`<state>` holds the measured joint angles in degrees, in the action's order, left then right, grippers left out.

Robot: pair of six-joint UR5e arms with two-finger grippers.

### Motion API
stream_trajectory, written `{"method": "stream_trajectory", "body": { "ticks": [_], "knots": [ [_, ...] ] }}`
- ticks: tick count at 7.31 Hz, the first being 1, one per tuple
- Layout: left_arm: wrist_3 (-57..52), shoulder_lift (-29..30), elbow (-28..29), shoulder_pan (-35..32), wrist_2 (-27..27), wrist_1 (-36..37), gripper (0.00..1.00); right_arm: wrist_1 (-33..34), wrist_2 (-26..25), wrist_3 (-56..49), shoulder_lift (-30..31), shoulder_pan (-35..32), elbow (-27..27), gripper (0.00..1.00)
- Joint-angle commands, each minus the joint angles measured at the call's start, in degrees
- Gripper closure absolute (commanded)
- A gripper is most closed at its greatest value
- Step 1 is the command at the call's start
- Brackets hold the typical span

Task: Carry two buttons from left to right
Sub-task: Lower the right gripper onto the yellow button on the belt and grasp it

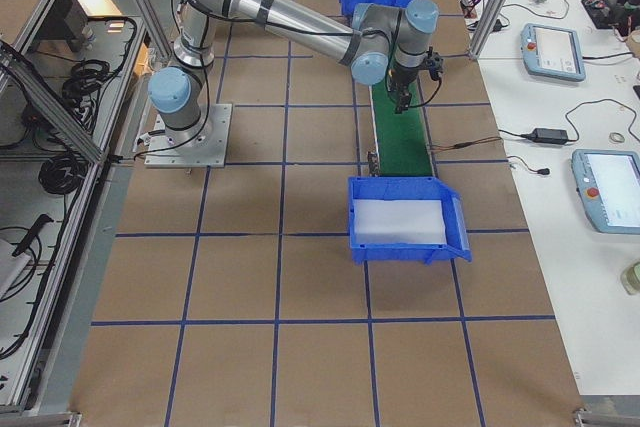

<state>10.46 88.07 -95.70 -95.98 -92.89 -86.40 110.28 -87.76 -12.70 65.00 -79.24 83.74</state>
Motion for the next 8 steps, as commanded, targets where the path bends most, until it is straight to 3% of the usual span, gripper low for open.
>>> {"method": "stream_trajectory", "body": {
  "ticks": [1,5,8],
  "knots": [
    [0.00,0.09,0.16,0.00,-0.01,0.09,0.00,-0.15,0.14,0.13,0.48,0.14,-1.65,0.00],
    [0.00,0.09,0.16,0.00,-0.01,0.09,0.00,-0.24,-0.13,0.30,1.09,-0.65,-0.95,0.00],
    [0.00,0.09,0.16,0.00,-0.01,0.09,0.00,0.11,-0.13,4.53,1.89,-5.47,1.32,0.00]
  ]
}}
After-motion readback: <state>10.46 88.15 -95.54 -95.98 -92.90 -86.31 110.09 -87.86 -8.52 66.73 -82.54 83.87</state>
